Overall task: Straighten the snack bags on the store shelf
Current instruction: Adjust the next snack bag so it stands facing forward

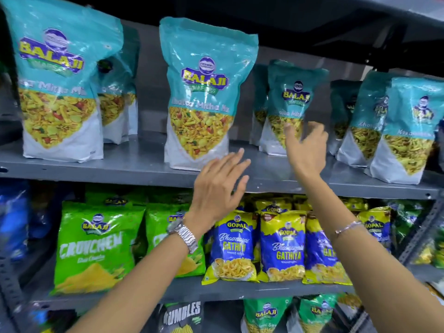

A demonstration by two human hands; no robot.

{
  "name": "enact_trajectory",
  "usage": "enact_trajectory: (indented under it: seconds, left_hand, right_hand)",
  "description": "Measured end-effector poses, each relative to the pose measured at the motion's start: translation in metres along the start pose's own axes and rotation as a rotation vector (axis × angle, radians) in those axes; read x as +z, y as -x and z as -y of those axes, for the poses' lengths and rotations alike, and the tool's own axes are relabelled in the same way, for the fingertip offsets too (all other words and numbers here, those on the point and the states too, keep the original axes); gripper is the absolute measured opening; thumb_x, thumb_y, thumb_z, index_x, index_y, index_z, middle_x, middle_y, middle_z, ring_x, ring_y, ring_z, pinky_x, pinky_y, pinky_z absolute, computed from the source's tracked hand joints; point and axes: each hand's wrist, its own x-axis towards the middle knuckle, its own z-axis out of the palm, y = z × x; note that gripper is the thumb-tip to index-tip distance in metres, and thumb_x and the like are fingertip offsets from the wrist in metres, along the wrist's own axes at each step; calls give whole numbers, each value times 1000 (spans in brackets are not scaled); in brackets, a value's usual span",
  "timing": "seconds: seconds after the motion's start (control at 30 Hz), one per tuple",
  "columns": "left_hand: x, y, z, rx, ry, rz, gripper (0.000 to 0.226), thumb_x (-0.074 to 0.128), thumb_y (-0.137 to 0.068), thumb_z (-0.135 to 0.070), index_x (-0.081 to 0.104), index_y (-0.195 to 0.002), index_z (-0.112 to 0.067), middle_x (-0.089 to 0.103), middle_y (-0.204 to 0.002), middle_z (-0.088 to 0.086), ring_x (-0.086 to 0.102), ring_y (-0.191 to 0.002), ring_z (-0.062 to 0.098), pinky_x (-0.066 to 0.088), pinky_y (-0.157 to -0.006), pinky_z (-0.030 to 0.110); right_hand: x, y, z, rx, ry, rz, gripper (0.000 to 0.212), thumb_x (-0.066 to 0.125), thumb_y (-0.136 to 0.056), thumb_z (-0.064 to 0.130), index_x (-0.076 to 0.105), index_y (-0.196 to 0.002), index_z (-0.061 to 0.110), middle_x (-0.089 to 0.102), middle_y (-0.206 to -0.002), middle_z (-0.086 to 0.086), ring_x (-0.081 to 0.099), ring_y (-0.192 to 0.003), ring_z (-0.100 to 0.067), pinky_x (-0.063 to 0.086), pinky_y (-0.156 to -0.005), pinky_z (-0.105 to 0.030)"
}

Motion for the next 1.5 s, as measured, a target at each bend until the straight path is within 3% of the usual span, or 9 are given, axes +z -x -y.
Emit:
enact_trajectory:
  seconds: [0.37, 0.53, 0.67, 0.83, 1.0, 1.2, 1.5]
  left_hand:
    - [93, -13, -46, -4, -224, 242, 42, 42, -95, -34, 71, -110, -8, 65, -124, 12, 62, -109, 27, 47, -93, 43]
    - [100, -4, -41, 14, -320, 225, 40, 43, -96, -35, 70, -112, -10, 65, -123, 9, 63, -107, 26, 49, -88, 40]
    - [101, -3, -41, 34, -359, 201, 40, 42, -97, -35, 71, -112, -12, 66, -123, 6, 64, -106, 24, 48, -86, 38]
    - [99, -4, -39, 38, -319, 182, 38, 44, -97, -35, 70, -112, -12, 66, -123, 4, 63, -107, 21, 45, -89, 36]
    - [96, 0, -32, 11, -331, 125, 42, 40, -100, -38, 73, -107, -13, 68, -120, 2, 65, -104, 19, 44, -92, 37]
    - [99, -1, -30, 27, -340, 75, 42, 40, -100, -40, 75, -100, -15, 72, -110, -2, 68, -98, 15, 47, -84, 34]
    - [99, -1, -25, 68, -357, 63, 40, 43, -99, -39, 75, -101, -15, 73, -107, -2, 68, -97, 15, 47, -85, 32]
  right_hand:
    - [-13, -93, -87, -40, 138, 71, 62, 52, -92, 45, 37, -136, 4, 43, -135, -18, 48, -121, -38, 44, -89, -45]
    - [11, -116, -94, -146, 84, 173, 61, 54, -90, 43, 38, -134, 4, 43, -133, -18, 48, -120, -39, 44, -90, -45]
    - [36, -127, -83, -128, 8, 188, 58, 59, -87, 39, 40, -128, 2, 45, -131, -19, 48, -118, -40, 42, -92, -45]
    - [71, -137, -74, -64, -41, 203, 80, 63, -84, 42, 28, -141, -1, 35, -142, -21, 41, -127, -40, 37, -101, -45]
    - [94, -134, -71, 10, -57, 213, 103, 68, -80, 47, 8, -150, 0, 17, -155, -22, 22, -142, -36, 30, -108, -49]
    - [110, -134, -70, 39, 14, 169, 115, 77, -71, 51, 9, -150, 2, 22, -153, -20, 24, -140, -36, 36, -103, -54]
    - [121, -137, -69, 94, 49, 139, 120, 83, -66, 45, 8, -150, 4, 22, -152, -19, 24, -140, -37, 38, -102, -60]
